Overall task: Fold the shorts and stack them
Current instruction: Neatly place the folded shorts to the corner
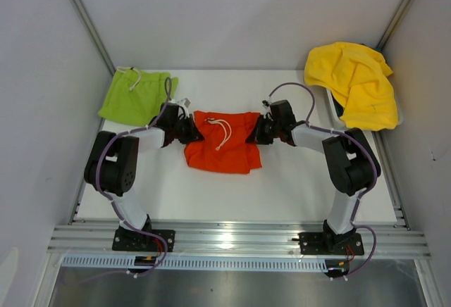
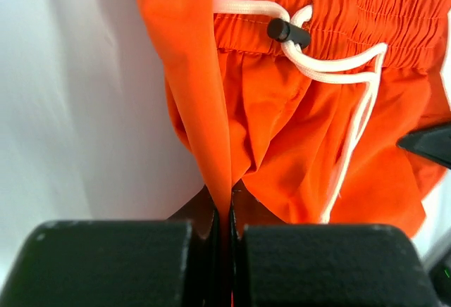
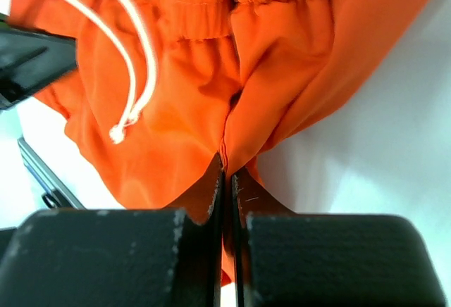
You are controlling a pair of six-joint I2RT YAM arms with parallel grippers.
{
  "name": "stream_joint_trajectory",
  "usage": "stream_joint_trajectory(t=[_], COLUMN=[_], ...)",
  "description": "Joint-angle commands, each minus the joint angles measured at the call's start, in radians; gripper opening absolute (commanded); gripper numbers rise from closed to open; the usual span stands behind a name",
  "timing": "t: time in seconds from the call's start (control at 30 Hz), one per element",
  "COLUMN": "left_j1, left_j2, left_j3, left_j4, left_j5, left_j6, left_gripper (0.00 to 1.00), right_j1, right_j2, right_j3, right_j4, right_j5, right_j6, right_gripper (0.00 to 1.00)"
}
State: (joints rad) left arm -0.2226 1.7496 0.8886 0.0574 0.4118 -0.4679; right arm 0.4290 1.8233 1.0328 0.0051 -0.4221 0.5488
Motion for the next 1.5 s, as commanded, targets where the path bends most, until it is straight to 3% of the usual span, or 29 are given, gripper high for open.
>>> stream_joint_trajectory(t=[0.0, 0.33, 0.73, 1.07, 1.37, 1.47], left_j1=[0.009, 0.019, 0.101, 0.196, 0.25, 0.282], left_j2=[0.056, 0.185, 0.249, 0.31, 0.384, 0.395], left_j3=[0.09, 0.386, 0.74, 0.908, 1.164, 1.193], left_j4=[-0.05, -0.23, -0.401, -0.455, -0.57, -0.564], left_j5=[-0.074, -0.186, -0.193, -0.168, -0.149, -0.107], left_j6=[0.032, 0.084, 0.126, 0.143, 0.175, 0.166], left_gripper=[0.0, 0.0, 0.0, 0.0, 0.0, 0.0], right_j1=[0.023, 0.036, 0.063, 0.128, 0.154, 0.186], right_j2=[0.071, 0.343, 0.545, 0.85, 0.923, 0.933], right_j3=[0.127, 0.459, 0.806, 1.281, 1.331, 1.381], right_j4=[-0.028, 0.048, 0.249, 0.404, 0.587, 0.536], right_j5=[0.002, -0.093, -0.153, -0.129, 0.005, 0.106], right_j6=[0.005, 0.077, 0.278, 0.468, 0.554, 0.548], right_gripper=[0.0, 0.0, 0.0, 0.0, 0.0, 0.0])
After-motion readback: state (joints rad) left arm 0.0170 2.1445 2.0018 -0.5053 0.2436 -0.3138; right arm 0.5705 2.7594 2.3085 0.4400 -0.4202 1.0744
